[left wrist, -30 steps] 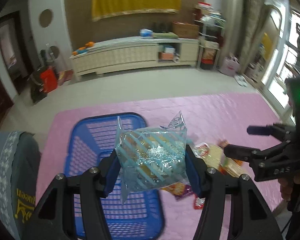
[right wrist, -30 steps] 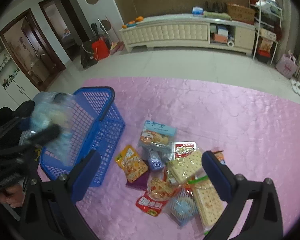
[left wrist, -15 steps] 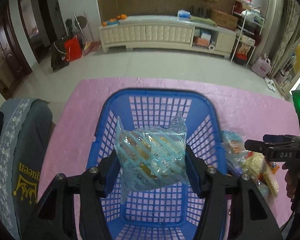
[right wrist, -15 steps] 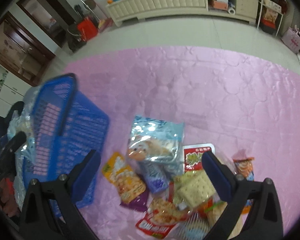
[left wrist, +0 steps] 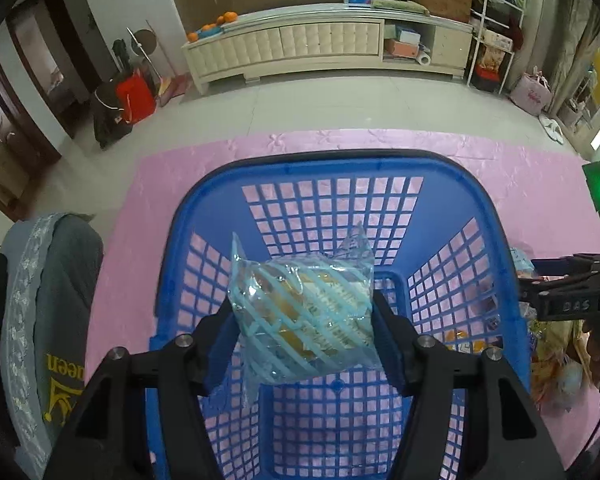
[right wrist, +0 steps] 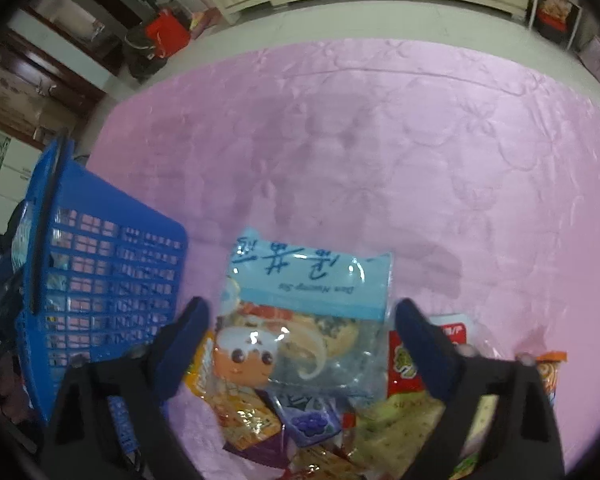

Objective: Organize snacks
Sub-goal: 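Carry the bun with the left tool over the basket and release it, then grasp the cartoon-printed bread bag with the right tool and drop it into the basket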

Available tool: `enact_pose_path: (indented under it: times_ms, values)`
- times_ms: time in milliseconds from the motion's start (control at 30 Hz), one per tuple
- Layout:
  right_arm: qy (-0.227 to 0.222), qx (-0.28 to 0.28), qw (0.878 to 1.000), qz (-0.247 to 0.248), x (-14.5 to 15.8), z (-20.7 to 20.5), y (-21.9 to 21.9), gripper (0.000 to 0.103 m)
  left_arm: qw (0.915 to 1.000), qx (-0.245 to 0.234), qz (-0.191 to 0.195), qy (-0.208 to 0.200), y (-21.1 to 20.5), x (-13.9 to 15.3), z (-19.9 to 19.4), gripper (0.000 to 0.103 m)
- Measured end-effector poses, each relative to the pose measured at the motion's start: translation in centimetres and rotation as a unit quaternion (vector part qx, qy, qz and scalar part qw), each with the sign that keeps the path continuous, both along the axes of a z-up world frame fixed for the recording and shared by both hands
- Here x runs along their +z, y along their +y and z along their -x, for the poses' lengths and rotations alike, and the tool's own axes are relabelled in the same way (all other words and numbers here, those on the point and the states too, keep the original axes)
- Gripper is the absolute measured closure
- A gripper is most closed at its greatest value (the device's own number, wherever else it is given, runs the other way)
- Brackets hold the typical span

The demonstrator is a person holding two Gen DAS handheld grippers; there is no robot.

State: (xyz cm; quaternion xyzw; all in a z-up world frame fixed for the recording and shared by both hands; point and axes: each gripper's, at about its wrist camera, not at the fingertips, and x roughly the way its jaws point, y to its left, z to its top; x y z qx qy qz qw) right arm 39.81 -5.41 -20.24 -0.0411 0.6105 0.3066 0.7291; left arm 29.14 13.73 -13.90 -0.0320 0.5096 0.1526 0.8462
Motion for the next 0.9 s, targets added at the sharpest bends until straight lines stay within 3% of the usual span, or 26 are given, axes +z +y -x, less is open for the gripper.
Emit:
enact_pose_path:
  times_ms: [67,100,167,400,633,900]
  values:
    - [-0.01,0.011,1.0,0.005,0.0,0.3,0.1,0.021,0.9997,0.001,0.019,0.013,0.6,-0.7,-0.6,0.043]
    - [-0.011,0.013,1.0,0.005,0.0,0.4,0.1,0.027,0.9993,0.002,0.031,0.021,0.7,-1.1,-0.7,0.042]
    - [-0.02,0.014,1.0,0.003,0.2,0.6,0.1,0.031,0.9992,0.006,0.031,0.026,0.9,-1.3,-0.8,0.04]
    - [-0.057,0.004,0.998,-0.029,3.0,2.3,-2.0,0.033,0.9994,0.012,0.022,0.023,1.2,-0.7,-0.3,0.032]
    - [-0.105,0.014,0.994,-0.039,8.5,5.8,-3.3,0.033,0.9976,0.02,0.064,-0.017,1.6,2.2,2.2,0.032]
    - [-0.167,0.035,0.984,-0.048,14.2,10.1,-0.4,0.032,0.9971,-0.014,0.055,-0.05,0.3,5.5,5.9,0.032]
